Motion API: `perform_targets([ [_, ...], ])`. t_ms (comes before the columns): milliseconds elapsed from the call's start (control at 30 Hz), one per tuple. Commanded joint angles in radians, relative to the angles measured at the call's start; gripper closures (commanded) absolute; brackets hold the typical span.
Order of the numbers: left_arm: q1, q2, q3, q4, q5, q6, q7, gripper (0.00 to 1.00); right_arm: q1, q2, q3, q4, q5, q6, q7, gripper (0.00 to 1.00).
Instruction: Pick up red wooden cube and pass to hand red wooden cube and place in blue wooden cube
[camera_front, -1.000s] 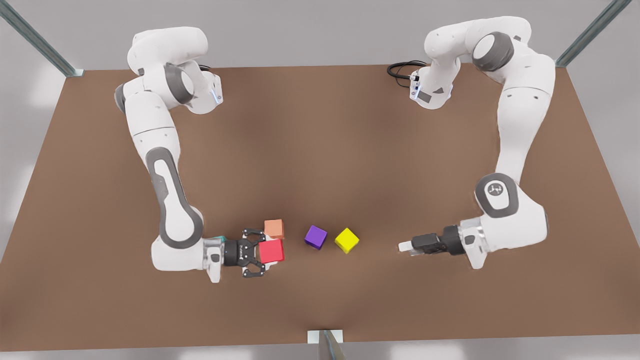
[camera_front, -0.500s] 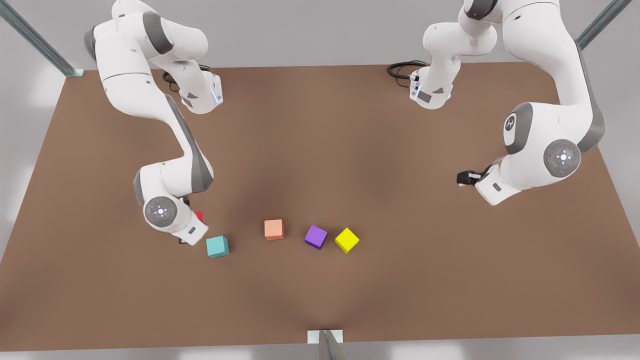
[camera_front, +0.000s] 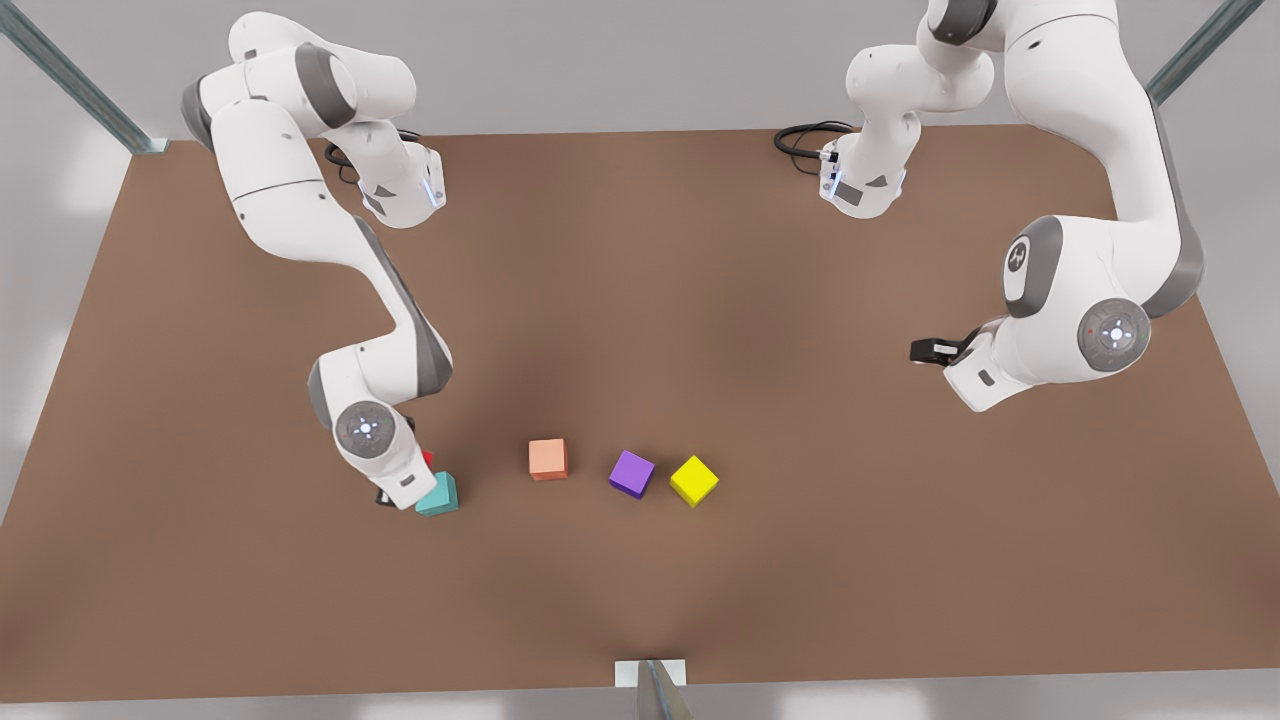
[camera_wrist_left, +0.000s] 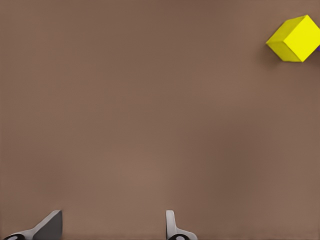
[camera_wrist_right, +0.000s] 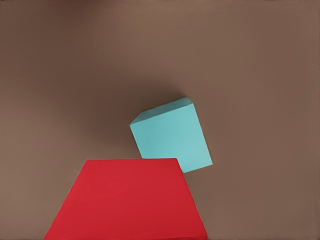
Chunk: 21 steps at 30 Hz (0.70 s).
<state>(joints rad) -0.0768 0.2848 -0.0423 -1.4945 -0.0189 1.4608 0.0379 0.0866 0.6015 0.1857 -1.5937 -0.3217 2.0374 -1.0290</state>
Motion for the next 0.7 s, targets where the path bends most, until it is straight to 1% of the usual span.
perform_targets([
  [0, 0.000, -0.001, -0.001, 0.000, 0.001, -0.005, 0.010, 0.00, 0.007, 0.009, 0.001, -0.005, -0.005, 0.046, 0.271, 0.46],
  [200, 0.003, -0.001, 0.001, 0.000, 0.001, -0.007, 0.010, 0.00, 0.010, 0.047, 0.003, -0.003, -0.007, 0.104, 0.285, 0.46],
  [467, 0.003, 0.007, 0.001, -0.001, 0.001, -0.005, 0.010, 0.00, 0.008, 0.063, 0.003, -0.003, -0.005, 0.121, 0.287, 0.46],
  [500, 0.003, 0.007, 0.001, -0.001, 0.001, -0.007, 0.010, 0.00, 0.010, 0.063, 0.003, -0.003, -0.005, 0.119, 0.296, 0.37],
  [533, 0.003, 0.008, 0.001, -0.001, 0.001, -0.005, 0.010, 0.00, 0.010, 0.063, 0.003, -0.003, -0.005, 0.119, 0.311, 0.00],
  [667, 0.003, 0.008, 0.001, -0.001, 0.001, -0.005, 0.010, 0.00, 0.008, 0.069, 0.003, -0.002, -0.007, 0.121, 0.311, 0.00],
])
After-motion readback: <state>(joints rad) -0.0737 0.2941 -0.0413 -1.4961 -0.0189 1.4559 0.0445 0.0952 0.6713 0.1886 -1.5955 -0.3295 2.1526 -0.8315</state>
